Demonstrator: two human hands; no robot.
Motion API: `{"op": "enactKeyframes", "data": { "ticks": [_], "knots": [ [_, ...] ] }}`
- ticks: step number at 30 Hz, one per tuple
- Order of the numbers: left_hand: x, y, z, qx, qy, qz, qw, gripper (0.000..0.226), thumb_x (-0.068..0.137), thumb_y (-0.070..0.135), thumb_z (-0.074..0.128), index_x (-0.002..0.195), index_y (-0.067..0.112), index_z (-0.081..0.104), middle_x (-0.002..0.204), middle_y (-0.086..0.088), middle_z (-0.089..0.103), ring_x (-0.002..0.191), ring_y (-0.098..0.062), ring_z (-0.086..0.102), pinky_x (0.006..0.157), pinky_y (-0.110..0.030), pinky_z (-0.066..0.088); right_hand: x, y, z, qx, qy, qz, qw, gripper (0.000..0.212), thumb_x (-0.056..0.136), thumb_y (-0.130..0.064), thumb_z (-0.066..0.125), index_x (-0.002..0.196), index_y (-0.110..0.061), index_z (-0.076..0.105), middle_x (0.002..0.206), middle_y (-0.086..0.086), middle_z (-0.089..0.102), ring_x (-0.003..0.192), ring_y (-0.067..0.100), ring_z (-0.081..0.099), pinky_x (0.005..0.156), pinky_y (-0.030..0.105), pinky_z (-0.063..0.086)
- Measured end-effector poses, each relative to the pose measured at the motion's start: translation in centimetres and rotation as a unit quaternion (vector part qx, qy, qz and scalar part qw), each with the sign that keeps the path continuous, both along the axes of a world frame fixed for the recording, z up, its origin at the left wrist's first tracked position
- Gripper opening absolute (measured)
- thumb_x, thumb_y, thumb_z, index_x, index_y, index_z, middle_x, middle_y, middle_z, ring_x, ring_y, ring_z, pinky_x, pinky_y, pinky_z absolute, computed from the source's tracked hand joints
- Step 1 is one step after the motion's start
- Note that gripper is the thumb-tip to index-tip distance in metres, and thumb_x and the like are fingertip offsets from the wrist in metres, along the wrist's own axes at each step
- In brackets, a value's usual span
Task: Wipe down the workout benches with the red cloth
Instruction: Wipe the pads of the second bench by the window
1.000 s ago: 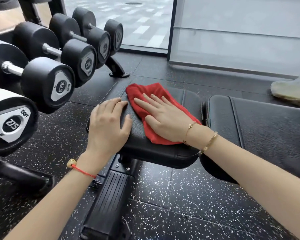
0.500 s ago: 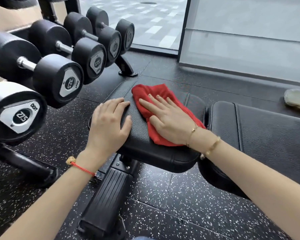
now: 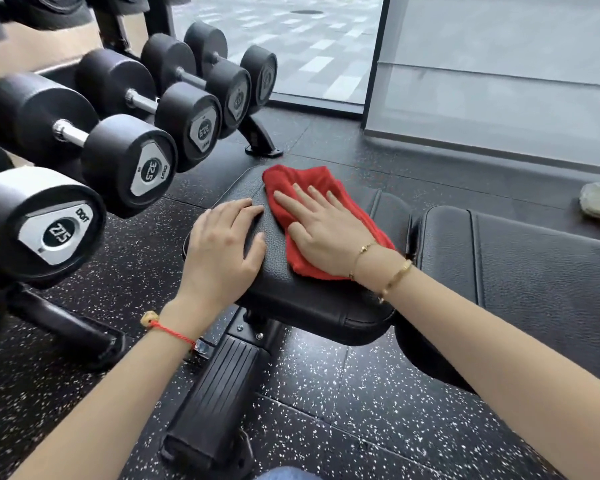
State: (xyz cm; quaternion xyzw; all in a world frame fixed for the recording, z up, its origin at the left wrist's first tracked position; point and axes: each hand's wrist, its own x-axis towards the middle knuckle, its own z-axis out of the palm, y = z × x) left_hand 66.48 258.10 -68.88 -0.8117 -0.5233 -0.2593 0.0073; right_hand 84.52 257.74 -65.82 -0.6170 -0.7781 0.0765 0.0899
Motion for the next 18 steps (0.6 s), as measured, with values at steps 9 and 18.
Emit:
{"op": "enactKeyframes", "data": {
  "ticks": [9, 18],
  "knots": [
    [-0.1, 0.0, -0.1, -0.005, -0.008, -0.004, 1.0, 0.049, 0.093, 0.038, 0.04, 0.134, 0.018, 0.056, 0.143, 0.0, 0.052, 0.136, -0.02, 0.043, 0.118, -0.044, 0.027, 5.4, -1.3, 0.3, -0.009, 0.008, -0.063, 0.998, 0.055, 0.1, -0.031, 0.027, 0.153, -0.032, 0.013, 0.163, 0.001, 0.006, 0.15, 0.018, 0.004, 0.122, 0.037, -0.002],
    [0.0, -0.2, 0.0, -0.01, -0.009, -0.004, 1.0, 0.049, 0.093, 0.038, 0.04, 0.135, 0.017, 0.055, 0.144, 0.0, 0.051, 0.137, -0.02, 0.042, 0.118, -0.044, 0.025, 4.4, -5.4, -0.5, 0.032, 0.011, -0.028, 0.999, 0.058, 0.098, -0.03, 0.031, 0.153, -0.032, 0.013, 0.163, 0.0, 0.007, 0.15, 0.019, 0.004, 0.122, 0.037, -0.002]
  ]
}}
